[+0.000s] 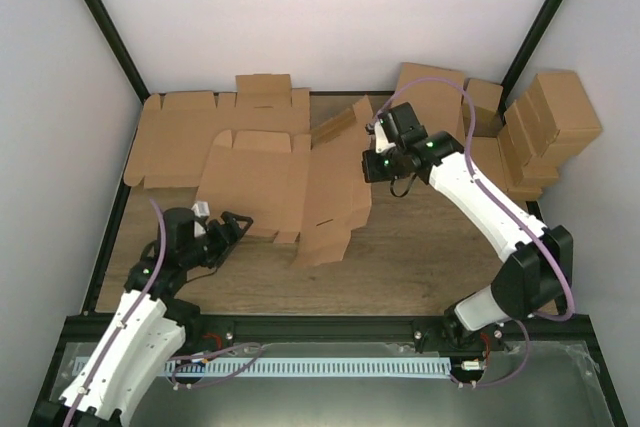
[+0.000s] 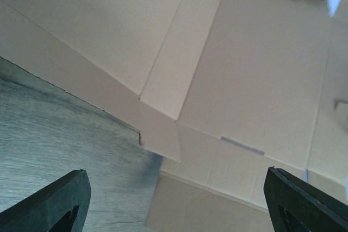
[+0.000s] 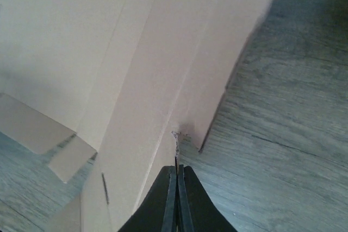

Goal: Fold the paper box

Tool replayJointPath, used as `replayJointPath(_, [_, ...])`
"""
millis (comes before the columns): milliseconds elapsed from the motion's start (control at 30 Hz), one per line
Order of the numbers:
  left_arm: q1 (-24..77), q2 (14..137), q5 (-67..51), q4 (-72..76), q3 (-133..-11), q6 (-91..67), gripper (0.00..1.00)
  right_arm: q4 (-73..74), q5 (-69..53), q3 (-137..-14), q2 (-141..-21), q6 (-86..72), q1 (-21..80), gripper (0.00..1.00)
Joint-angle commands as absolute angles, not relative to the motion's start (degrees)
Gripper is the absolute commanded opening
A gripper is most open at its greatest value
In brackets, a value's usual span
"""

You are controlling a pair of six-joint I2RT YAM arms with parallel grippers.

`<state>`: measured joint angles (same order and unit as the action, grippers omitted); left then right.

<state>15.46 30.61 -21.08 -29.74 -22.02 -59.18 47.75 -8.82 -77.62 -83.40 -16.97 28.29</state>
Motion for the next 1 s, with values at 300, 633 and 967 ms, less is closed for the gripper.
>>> replayJointPath(300, [15.80, 43.47, -21.75, -33.83, -44.01, -38.49, 0.92, 54.36, -20.99, -86.37, -84.05, -12.32, 30.97, 0.01])
replayJointPath(633, [15.90, 47.35, -26.17, -33.57, -43.04, -34.96, 0.92, 43.92, -34.29, -75.25, -78.94, -16.67, 31.20, 0.07])
replayJointPath(967, [16.87, 46.08, -28.42, -32.99, -41.39, -35.16, 0.92, 34.93, -32.98, -63.75, -74.82, -23.69, 31.20, 0.31])
